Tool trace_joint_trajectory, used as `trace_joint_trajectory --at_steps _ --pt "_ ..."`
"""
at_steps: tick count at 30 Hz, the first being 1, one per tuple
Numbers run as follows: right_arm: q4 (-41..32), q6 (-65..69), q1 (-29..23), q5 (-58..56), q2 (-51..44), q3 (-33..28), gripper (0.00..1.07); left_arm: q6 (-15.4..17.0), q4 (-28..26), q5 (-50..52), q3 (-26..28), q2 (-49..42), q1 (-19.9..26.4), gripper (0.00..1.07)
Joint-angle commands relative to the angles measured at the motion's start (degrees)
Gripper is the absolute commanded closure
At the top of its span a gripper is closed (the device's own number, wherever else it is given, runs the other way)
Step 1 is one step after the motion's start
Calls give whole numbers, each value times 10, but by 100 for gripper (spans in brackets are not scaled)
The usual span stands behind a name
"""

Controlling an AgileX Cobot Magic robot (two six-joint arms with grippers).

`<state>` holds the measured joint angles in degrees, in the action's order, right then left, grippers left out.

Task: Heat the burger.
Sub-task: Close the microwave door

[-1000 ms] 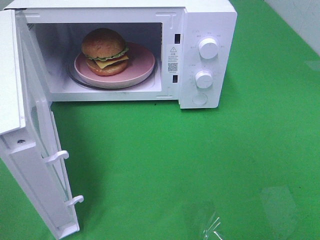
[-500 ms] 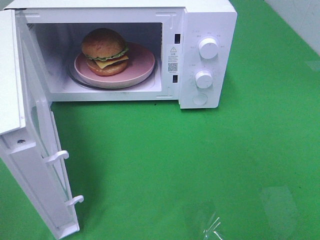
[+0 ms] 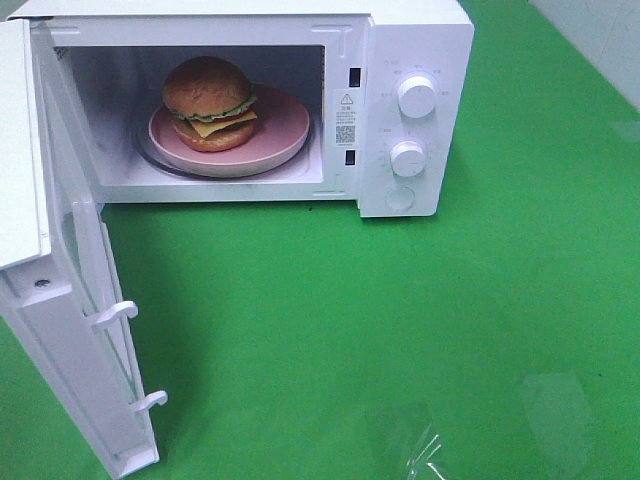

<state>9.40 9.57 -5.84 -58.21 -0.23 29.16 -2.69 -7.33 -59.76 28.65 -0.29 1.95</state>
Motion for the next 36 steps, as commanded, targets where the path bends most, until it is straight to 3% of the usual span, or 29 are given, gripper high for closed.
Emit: trace_joint_trajectory --at_steps 1,11,12,18,19,20,22,23,24,25,26,27,28,29,30,31,36 --pt "1 -3 3 6 -15 -1 32 0 -2 2 -1 -12 -3 9" --pt "1 -3 3 6 -15 -1 32 9 -9 9 9 -12 -3 10" --pt "1 -3 3 6 -15 -1 32 21 -9 11 22 -9 -3 12" --pt "1 -3 3 6 -15 -1 32 21 19 32 37 21 -3 19" --pt "1 -3 3 6 -15 -1 32 21 23 52 37 37 -3 26" --pt "1 -3 3 6 -15 -1 32 21 23 52 37 37 -3 26" --pt "1 -3 3 6 -15 -1 32 21 23 85 37 61 -3 42" --pt "1 -3 3 6 -15 -1 32 21 23 85 37 61 -3 42" --pt "1 -3 3 6 -15 -1 32 20 23 105 37 74 -3 56" --pt "1 -3 3 6 -15 -1 32 20 23 105 37 74 -3 56" --pt "1 -3 3 6 -15 -1 32 19 23 132 37 91 -3 69" --pt "1 -3 3 6 -15 -1 32 19 23 132 37 91 -3 69" --pt "1 -3 3 6 -15 -1 32 19 23 151 37 107 -3 83" --pt "1 -3 3 6 -15 -1 32 19 25 162 37 117 -3 91" --pt "1 -3 3 6 -15 -1 32 19 25 162 37 117 -3 91" --pt "1 -3 3 6 -15 -1 32 19 30 178 37 136 -3 105" --pt "1 -3 3 6 -15 -1 32 18 60 230 37 187 -3 107"
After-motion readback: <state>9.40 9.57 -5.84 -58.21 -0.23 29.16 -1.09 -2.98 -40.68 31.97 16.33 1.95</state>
